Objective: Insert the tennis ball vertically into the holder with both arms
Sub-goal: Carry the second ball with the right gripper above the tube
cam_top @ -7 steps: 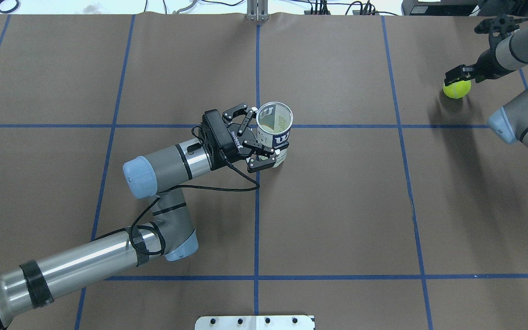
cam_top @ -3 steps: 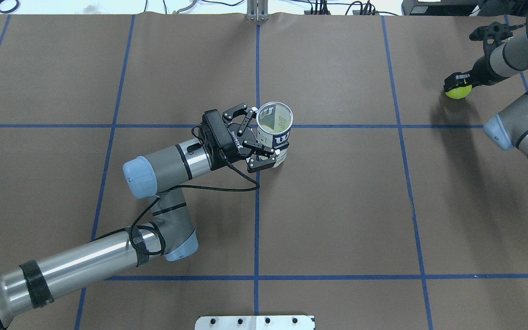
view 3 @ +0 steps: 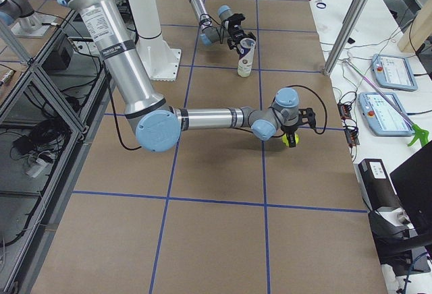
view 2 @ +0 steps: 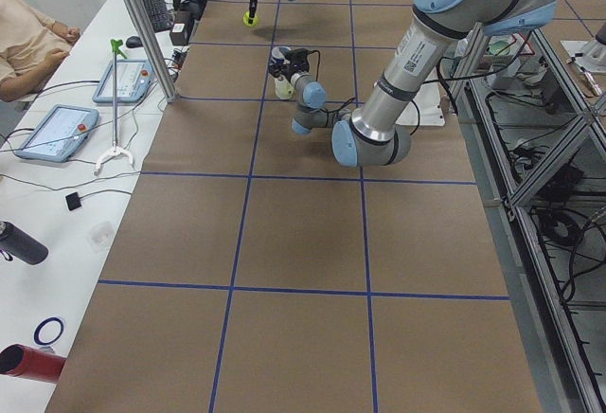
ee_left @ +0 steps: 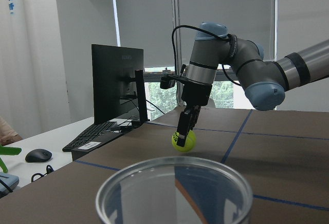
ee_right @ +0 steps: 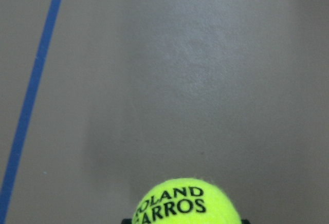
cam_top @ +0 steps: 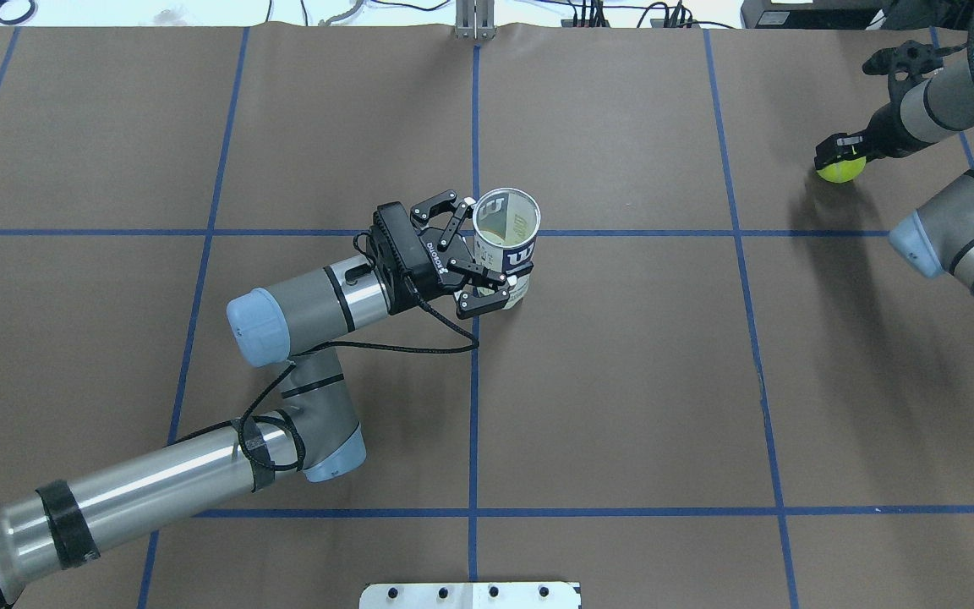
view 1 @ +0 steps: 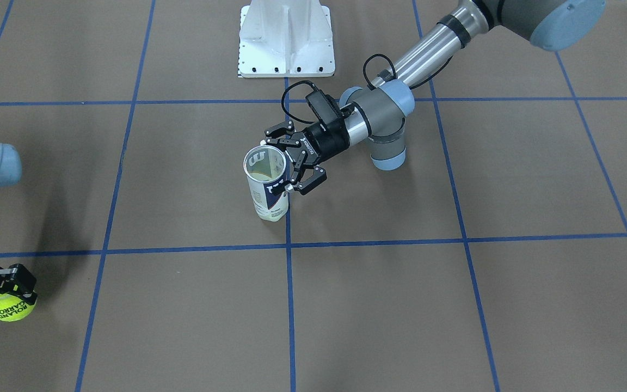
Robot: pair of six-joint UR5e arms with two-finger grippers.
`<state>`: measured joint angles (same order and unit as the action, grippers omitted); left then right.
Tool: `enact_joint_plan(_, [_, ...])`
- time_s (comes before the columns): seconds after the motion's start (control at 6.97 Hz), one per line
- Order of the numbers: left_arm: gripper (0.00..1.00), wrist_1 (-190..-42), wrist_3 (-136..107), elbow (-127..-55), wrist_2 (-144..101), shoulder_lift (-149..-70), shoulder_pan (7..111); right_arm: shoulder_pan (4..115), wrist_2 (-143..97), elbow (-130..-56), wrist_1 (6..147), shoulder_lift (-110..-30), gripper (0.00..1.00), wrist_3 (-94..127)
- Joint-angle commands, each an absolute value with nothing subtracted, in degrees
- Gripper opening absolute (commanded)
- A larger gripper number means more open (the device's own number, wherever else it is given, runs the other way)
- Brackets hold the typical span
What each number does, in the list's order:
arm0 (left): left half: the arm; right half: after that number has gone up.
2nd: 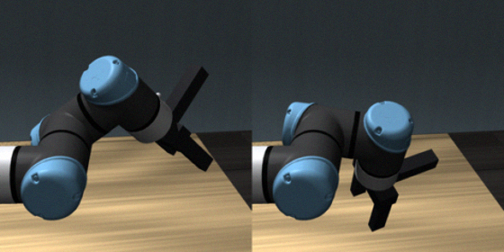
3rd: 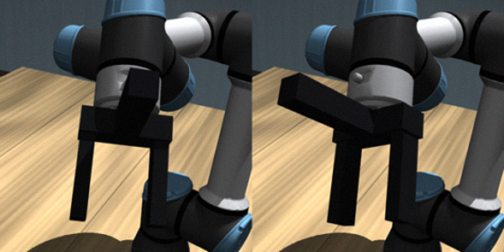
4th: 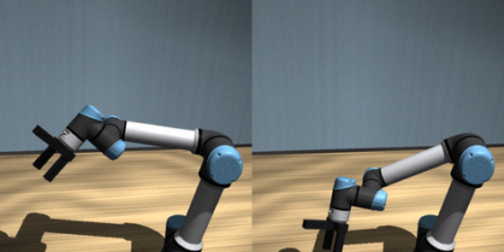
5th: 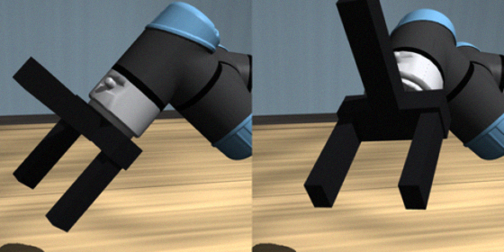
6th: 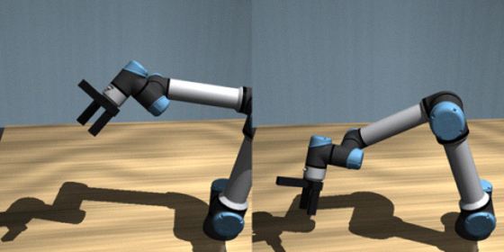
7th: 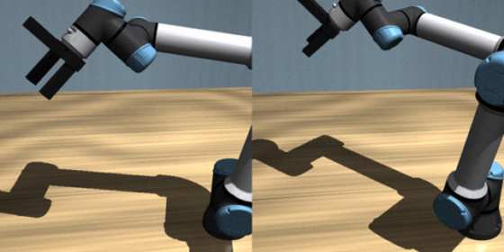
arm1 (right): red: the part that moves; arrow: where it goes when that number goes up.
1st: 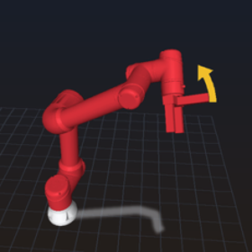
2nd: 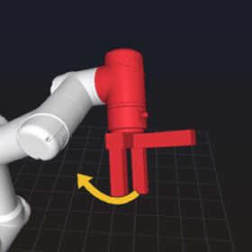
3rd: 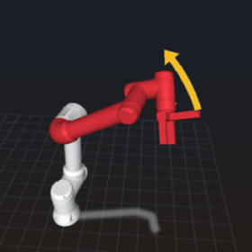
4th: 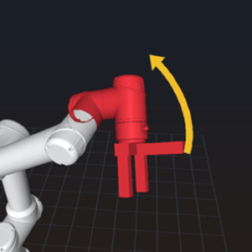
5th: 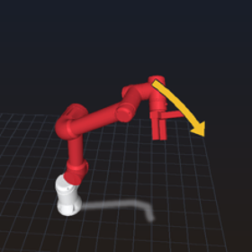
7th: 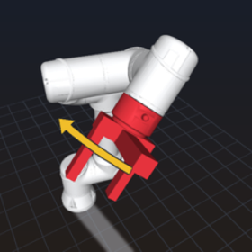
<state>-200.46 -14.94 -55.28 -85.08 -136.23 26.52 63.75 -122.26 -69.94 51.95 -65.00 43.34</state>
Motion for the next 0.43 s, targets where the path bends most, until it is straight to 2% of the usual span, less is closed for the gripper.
enact_joint_plan(0.0, [1.0, -200.39, -14.94, -55.28, -85.08, -136.23, 26.46, 62.07, -123.66, -85.09, 66.03, -64.51, 0.0, 51.8])
enact_joint_plan(0.29, [1.0, -200.39, -14.94, -55.2, -85.08, -136.23, 26.37, 57.07, -122.96, -98.28, 77.09, -62.86, 0.0, 62.87])
